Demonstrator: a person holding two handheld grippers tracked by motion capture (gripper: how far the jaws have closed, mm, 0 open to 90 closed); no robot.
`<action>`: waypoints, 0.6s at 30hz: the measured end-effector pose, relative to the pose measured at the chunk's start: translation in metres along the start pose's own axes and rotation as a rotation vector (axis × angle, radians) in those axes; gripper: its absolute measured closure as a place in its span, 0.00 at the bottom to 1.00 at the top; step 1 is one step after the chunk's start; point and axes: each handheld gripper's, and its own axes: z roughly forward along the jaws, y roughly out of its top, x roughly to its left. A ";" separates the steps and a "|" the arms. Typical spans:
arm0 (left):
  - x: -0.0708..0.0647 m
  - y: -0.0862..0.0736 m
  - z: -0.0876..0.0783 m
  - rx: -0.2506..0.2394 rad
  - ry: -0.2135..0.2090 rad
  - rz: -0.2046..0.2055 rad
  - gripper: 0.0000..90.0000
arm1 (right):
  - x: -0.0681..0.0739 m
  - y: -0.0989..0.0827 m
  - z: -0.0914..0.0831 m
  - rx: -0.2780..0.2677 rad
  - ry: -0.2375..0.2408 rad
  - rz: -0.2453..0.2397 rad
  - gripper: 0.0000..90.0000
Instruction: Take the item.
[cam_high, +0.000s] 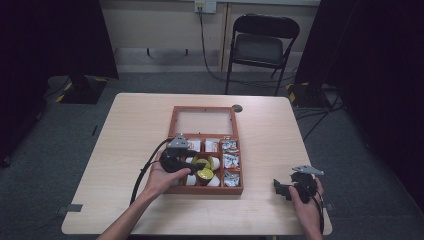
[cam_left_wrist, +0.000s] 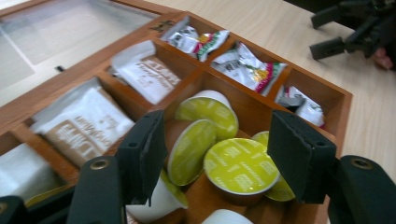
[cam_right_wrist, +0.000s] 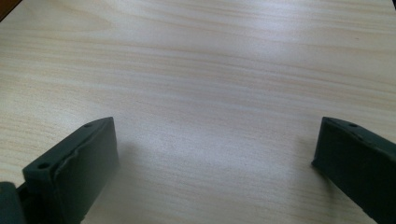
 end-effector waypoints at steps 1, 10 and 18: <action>-0.001 0.000 0.001 0.007 -0.005 0.006 0.42 | 0.000 0.000 0.000 0.000 0.000 0.000 0.00; -0.007 -0.003 0.016 0.082 -0.037 0.027 0.45 | 0.000 0.000 0.000 0.000 0.000 0.000 0.00; -0.010 -0.006 0.026 0.138 -0.048 0.028 0.44 | 0.000 0.000 0.000 0.000 0.000 0.000 0.00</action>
